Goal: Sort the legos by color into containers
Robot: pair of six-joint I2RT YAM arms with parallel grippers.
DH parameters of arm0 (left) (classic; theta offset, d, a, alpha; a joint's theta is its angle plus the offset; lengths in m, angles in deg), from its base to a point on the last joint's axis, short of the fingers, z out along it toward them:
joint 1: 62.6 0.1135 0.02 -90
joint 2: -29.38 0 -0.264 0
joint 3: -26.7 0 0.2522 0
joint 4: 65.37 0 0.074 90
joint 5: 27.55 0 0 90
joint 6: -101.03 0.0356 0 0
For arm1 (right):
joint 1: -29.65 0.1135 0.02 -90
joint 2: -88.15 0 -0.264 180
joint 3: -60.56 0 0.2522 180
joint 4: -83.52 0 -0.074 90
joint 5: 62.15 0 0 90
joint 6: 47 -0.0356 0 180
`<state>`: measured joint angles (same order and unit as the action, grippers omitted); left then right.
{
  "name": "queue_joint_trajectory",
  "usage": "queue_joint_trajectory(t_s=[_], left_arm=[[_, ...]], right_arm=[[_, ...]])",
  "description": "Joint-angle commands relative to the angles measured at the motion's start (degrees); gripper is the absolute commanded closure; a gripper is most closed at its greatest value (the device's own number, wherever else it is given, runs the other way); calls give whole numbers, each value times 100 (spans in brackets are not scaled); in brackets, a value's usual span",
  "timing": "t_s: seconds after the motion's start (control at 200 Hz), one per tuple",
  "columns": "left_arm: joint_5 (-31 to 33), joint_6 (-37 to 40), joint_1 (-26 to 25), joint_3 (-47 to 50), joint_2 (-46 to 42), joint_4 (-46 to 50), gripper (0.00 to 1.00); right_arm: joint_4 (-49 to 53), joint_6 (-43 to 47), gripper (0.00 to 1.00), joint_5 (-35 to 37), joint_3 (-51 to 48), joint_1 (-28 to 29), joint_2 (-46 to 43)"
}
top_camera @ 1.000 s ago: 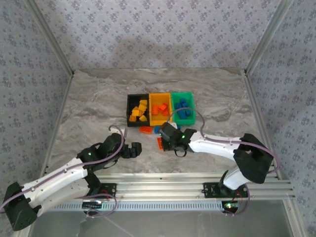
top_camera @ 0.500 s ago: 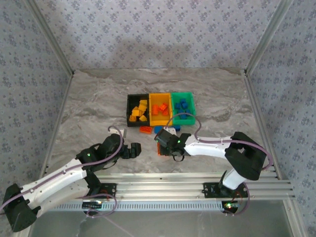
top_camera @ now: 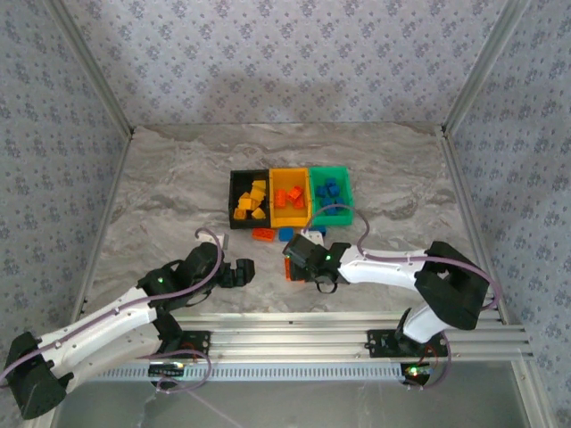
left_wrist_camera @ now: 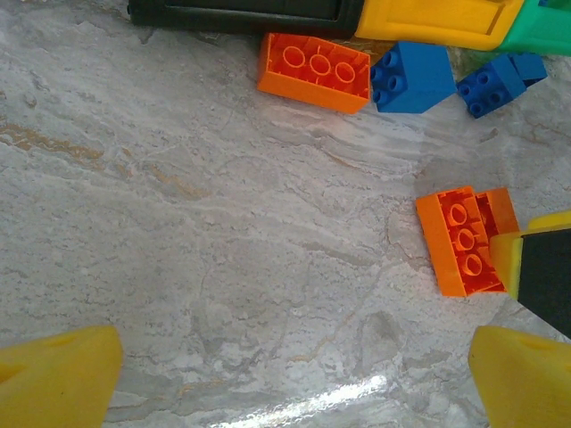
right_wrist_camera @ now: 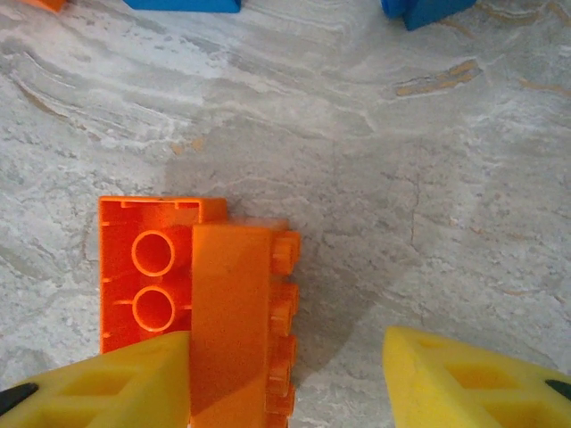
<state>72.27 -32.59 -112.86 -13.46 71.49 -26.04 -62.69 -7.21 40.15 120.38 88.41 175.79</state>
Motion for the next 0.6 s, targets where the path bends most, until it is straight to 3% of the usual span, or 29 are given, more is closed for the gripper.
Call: queue_joint_trajectory(t_s=[0.0,0.165,0.38,0.595], left_arm=[[-22,-73,27,27,-12,-25,0],[-50,-73,31,19,13,-42,0],[-79,-46,33,-23,101,-91,0],[-86,-28,34,-58,201,-117,0]], right_arm=[[227,-163,45,160,-73,-59,-43],[395,-365,52,347,-280,-127,-276],[214,-349,51,246,-587,-345,-691],[156,-199,49,60,-581,-579,-394]])
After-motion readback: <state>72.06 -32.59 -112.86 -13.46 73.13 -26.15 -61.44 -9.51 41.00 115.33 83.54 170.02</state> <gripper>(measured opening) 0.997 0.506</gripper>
